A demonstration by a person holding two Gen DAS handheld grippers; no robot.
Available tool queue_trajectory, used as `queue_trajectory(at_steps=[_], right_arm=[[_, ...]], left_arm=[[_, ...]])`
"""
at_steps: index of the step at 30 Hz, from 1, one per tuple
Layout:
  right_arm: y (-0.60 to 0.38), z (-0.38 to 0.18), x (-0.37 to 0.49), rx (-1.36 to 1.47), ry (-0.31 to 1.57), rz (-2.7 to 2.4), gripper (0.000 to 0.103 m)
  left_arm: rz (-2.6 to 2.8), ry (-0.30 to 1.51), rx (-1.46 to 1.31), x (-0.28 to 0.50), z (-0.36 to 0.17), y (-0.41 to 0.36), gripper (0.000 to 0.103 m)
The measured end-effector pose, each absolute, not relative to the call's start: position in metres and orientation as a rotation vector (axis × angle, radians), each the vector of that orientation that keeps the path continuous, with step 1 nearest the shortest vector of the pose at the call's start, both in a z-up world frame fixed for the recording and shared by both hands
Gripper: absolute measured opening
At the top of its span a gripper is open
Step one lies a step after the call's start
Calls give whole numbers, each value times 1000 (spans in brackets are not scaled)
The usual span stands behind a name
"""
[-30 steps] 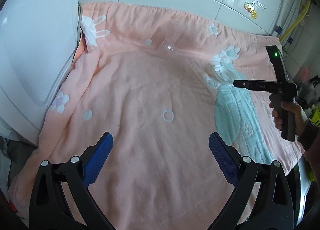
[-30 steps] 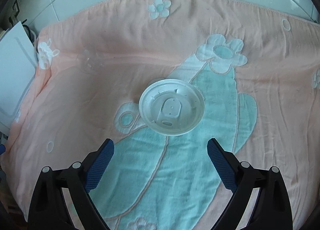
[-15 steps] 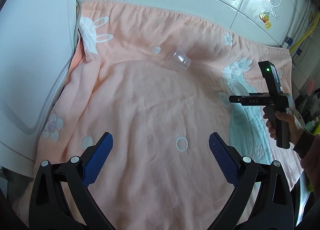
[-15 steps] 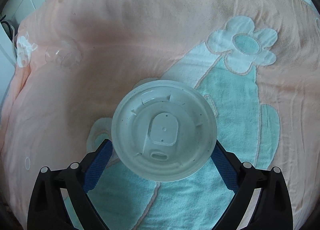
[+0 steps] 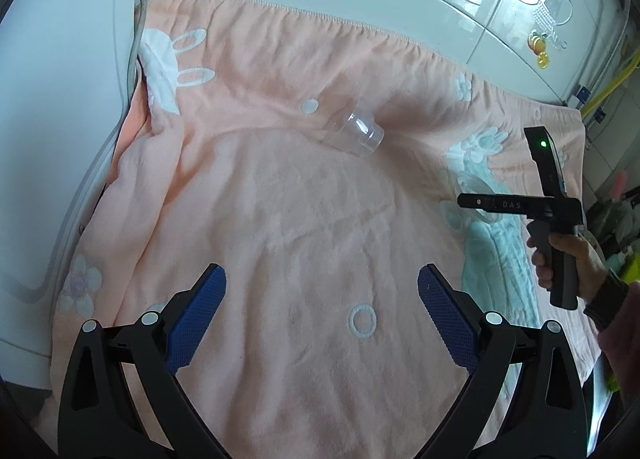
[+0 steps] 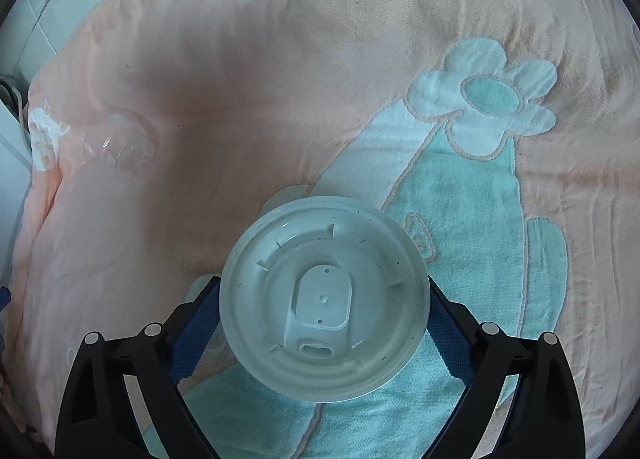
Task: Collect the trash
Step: 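Move left tool to the clear plastic cup and close on it while right holds the lid, then carry the clear cup and white lid over the green basket with both tools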
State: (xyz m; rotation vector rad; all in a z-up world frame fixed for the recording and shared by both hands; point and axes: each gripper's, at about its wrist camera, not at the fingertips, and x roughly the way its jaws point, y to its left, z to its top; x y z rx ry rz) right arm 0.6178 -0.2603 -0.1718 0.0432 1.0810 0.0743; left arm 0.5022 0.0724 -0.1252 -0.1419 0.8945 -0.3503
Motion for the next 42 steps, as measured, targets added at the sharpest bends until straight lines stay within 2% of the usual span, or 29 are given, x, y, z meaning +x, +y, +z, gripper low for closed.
queue_trajectory(at_steps=[8, 17, 28, 29, 31, 32, 33, 42], right_arm=[[-259, -149, 569, -11, 1037, 102, 90], [-255, -121, 477, -6, 993, 154, 90], [-253, -117, 401, 43, 996, 152, 90], [-254, -117, 397, 51, 996, 148, 90], [-258, -119, 391, 64, 999, 141, 90], [-260, -120, 390, 69, 1001, 137, 90], [-261, -120, 386, 73, 1001, 135, 90], [-253, -109, 346, 75, 962, 145, 90]], left_arm=[[-359, 818, -66, 551, -119, 40, 95], [-290, 779, 104, 605, -129, -22, 95], [-210, 842, 204, 668, -165, -63, 94], [-211, 849, 205, 672, -167, -65, 91], [-218, 886, 196, 680, -172, -67, 71], [-245, 904, 168, 682, -174, -66, 54], [-262, 915, 145, 682, -175, -64, 51], [-346, 864, -18, 623, -146, -19, 50]])
